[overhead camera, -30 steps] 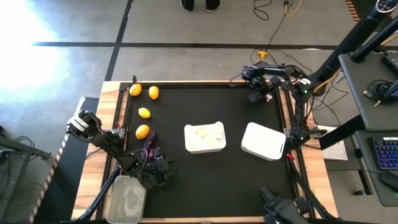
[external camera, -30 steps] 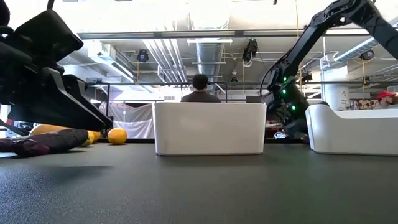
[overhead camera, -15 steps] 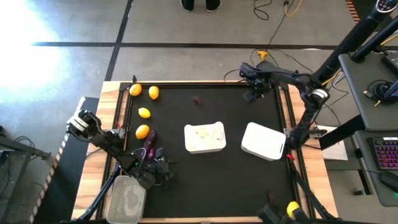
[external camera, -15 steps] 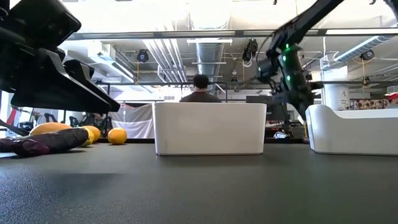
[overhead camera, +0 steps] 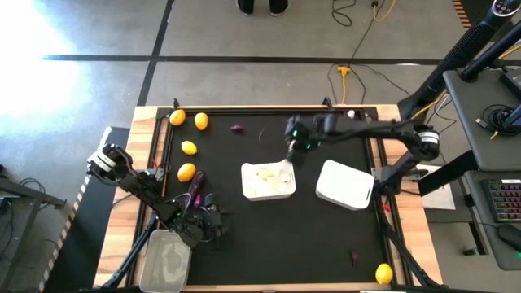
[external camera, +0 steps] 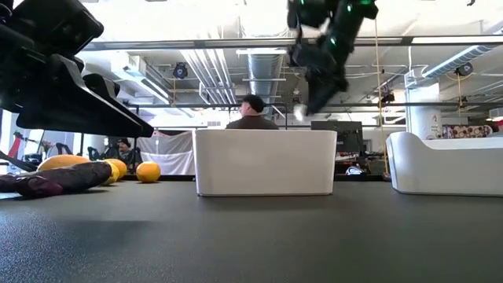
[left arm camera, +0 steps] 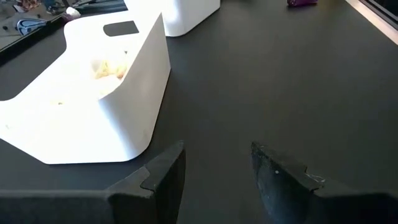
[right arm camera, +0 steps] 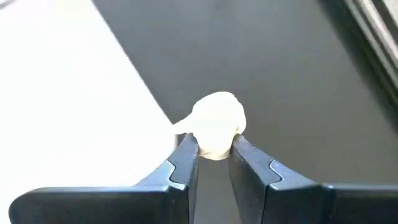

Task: Sort produce into baskets
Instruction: Put the garlic into the left white bin

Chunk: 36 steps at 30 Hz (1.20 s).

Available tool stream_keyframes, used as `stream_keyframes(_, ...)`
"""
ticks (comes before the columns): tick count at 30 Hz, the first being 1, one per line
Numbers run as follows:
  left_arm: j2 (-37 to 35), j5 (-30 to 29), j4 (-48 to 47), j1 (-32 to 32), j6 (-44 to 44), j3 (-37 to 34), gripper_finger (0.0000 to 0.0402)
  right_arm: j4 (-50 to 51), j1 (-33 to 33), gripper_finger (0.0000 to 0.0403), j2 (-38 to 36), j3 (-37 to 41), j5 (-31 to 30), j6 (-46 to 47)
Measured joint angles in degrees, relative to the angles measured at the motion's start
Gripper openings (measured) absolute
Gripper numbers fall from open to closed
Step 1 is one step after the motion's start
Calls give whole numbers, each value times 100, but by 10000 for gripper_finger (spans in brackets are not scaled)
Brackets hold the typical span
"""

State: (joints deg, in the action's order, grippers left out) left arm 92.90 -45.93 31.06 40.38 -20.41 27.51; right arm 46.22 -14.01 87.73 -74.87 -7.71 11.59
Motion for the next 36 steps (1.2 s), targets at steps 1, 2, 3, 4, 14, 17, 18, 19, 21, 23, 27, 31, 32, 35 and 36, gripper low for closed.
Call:
stream_keyframes(1,-1,-1,3,0,1,0,166,-246,219,68,52,0,54,-106)
stream_keyframes(2,0,-1,4,0,1,0,166,-461,410,68,122,-2,124,-215)
stream_keyframes(3,-2,0,11,-5,1,0,166,-639,572,68,206,-1,169,-274)
stream_keyframes(4,-2,-2,32,-7,1,0,166,-789,727,68,303,0,213,-351)
stream_keyframes(14,-4,-2,127,-9,-13,0,166,-1202,1267,85,1412,-149,219,-563)
stream_keyframes(17,-4,0,188,-9,-21,0,166,-1220,1280,109,1588,-277,218,-567)
stream_keyframes(18,-4,0,206,-9,-21,0,166,-1220,1280,119,1634,-318,218,-571)
stream_keyframes(19,-4,0,240,-9,-21,0,166,-1226,1280,129,1650,-344,217,-574)
stream_keyframes(21,-4,0,291,-9,-49,0,166,-1201,1280,150,1654,-396,216,-615)
stream_keyframes(23,-4,0,293,-9,-159,0,166,-1201,1276,170,1597,-466,214,-626)
stream_keyframes(27,-4,0,302,-10,-281,0,166,-822,1252,200,1365,-697,84,-668)
stream_keyframes(31,-4,1,364,-9,-307,0,166,-283,1181,219,928,-822,-721,-668)
stream_keyframes(32,-4,0,366,-10,-307,0,166,-130,1153,222,813,-821,-943,-636)
stream_keyframes(35,-4,-1,392,-9,-306,0,166,226,996,234,446,-758,-1433,-421)
stream_keyframes(36,-4,0,397,-11,-306,0,166,336,916,238,322,-705,-1538,-333)
